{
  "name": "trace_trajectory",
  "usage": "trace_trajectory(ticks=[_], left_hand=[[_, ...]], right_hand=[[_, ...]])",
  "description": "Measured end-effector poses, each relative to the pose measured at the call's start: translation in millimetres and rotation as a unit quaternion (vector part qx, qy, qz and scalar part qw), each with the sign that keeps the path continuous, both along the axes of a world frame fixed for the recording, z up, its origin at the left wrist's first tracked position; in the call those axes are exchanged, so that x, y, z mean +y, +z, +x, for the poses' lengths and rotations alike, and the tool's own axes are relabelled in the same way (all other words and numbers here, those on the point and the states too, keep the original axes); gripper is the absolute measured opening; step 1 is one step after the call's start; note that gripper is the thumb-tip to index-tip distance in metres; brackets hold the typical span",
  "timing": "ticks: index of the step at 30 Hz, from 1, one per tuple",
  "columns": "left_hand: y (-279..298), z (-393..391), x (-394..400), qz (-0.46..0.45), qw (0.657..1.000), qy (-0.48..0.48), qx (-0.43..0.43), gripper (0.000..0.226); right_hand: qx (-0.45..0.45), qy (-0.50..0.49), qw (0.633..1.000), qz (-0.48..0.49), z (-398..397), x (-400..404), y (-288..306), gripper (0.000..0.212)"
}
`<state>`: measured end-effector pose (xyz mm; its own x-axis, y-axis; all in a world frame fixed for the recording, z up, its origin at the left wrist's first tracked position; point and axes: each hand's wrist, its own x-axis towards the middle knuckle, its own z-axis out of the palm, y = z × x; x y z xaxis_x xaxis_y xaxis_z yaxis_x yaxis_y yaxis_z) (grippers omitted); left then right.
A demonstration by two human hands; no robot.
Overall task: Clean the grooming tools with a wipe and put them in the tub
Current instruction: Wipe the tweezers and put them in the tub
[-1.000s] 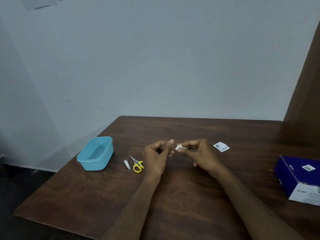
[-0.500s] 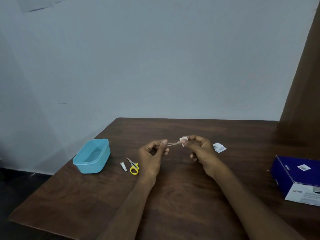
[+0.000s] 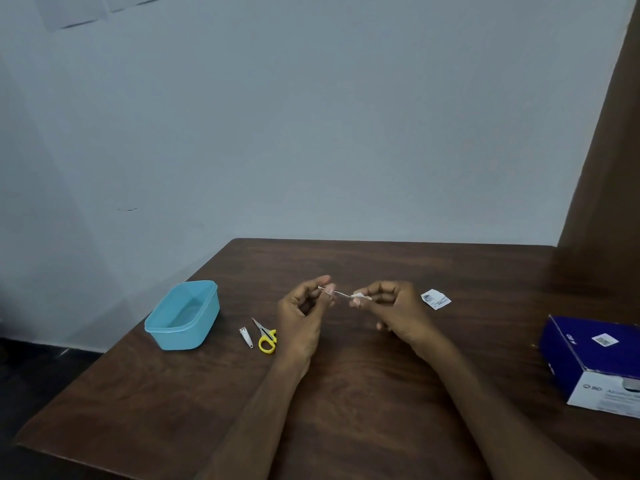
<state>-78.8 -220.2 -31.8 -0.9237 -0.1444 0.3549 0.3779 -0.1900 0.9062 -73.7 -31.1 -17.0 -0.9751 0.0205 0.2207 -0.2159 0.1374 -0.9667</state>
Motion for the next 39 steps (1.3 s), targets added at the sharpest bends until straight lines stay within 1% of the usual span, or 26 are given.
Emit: trace_trajectory(ticks=[2,4,5,7,8,10,11,12,13,14,15,16,17,19,20,22,25,28,29,31,33,35,37,39], left_hand=[[-0.9,0.1,-1.4,-0.014,1.000,0.006,0.000,0.016],[-0.9,1.5,4.3,-0.039,0.999,-0.006,0.005,0.014],[-2.1,1.6,5.1,-0.054,0.999,-0.006,0.005,0.014],[-2.0,0.2,2.8,-0.063,0.998,0.008,0.001,0.016],[-1.5,-1.5,0.5,-0.060,0.998,0.013,-0.001,0.017],[-4.6,-2.0,-1.5,-0.050,0.999,0.020,-0.003,0.017],[-4.3,-0.1,-0.8,-0.050,0.999,0.017,-0.007,0.016],[-3.2,1.8,0.9,-0.052,0.998,0.018,-0.009,0.014],[-1.6,4.3,2.1,-0.058,0.998,0.022,-0.005,0.014],[-0.5,5.9,2.5,-0.071,0.997,0.028,0.004,0.017],[0.3,5.7,2.5,-0.090,0.995,0.039,0.014,0.019],[0.0,4.9,4.5,-0.115,0.992,0.052,0.027,0.018],[-1.0,5.3,5.6,-0.143,0.987,0.068,0.038,0.017],[-3.0,9.1,4.9,-0.201,0.973,0.097,0.056,0.021],[-2.7,11.4,5.0,-0.219,0.968,0.100,0.067,0.021],[0.5,15.2,6.8,-0.245,0.961,0.096,0.083,0.015],[-1.0,15.4,5.2,-0.276,0.950,0.099,0.112,0.005],[-6.1,14.2,2.6,-0.311,0.938,0.078,0.134,0.011],[-6.0,15.0,3.8,-0.327,0.931,0.076,0.143,0.010],[-4.9,16.4,5.1,-0.353,0.915,0.095,0.173,0.005],[-2.9,18.9,4.9,-0.376,0.900,0.124,0.184,0.004],[-1.4,23.2,-1.7,-0.393,0.895,0.130,0.166,0.005],[0.5,34.3,-11.5,-0.402,0.899,0.123,0.125,0.009],[3.7,48.3,-24.3,-0.404,0.905,0.113,0.069,0.010]], right_hand=[[0.031,0.002,0.999,0.039,-0.6,-6.1,-2.9,0.008],[0.079,-0.029,0.991,0.102,2.9,-7.0,-4.0,0.007],[0.114,-0.054,0.979,0.159,4.3,-9.6,-4.7,0.007],[0.191,-0.105,0.937,0.274,7.5,-17.9,-5.5,0.011],[0.217,-0.123,0.920,0.303,7.9,-23.4,-7.8,0.013],[0.229,-0.142,0.912,0.309,10.4,-34.8,-9.5,0.013],[0.210,-0.158,0.919,0.292,10.1,-36.5,-9.0,0.012],[0.177,-0.167,0.938,0.247,9.5,-35.7,-6.5,0.010],[0.136,-0.162,0.963,0.167,9.7,-36.7,-4.0,0.008],[0.091,-0.153,0.982,0.067,8.5,-38.3,-3.3,0.006],[0.051,-0.147,0.987,-0.034,7.5,-41.5,-2.2,0.007],[0.019,-0.146,0.983,-0.108,9.0,-42.5,0.6,0.009],[-0.003,-0.149,0.976,-0.159,10.3,-44.1,2.1,0.012],[-0.022,-0.163,0.962,-0.217,12.6,-49.0,3.7,0.018],[-0.029,-0.171,0.957,-0.232,13.1,-49.7,3.6,0.021],[-0.045,-0.180,0.953,-0.239,14.5,-47.7,3.7,0.022],[-0.039,-0.160,0.960,-0.226,19.3,-48.8,-1.3,0.020],[-0.027,-0.160,0.960,-0.229,25.3,-52.6,-2.3,0.022],[-0.026,-0.163,0.958,-0.233,26.7,-52.6,-1.7,0.022],[-0.025,-0.167,0.957,-0.237,27.9,-51.2,-2.5,0.018],[-0.019,-0.175,0.953,-0.246,28.1,-50.0,-3.1,0.011],[-0.008,-0.201,0.940,-0.275,29.0,-49.0,-3.8,0.008],[0.004,-0.219,0.934,-0.283,34.1,-50.5,-5.2,0.005],[0.018,-0.209,0.953,-0.221,40.2,-56.0,-7.7,0.005]])
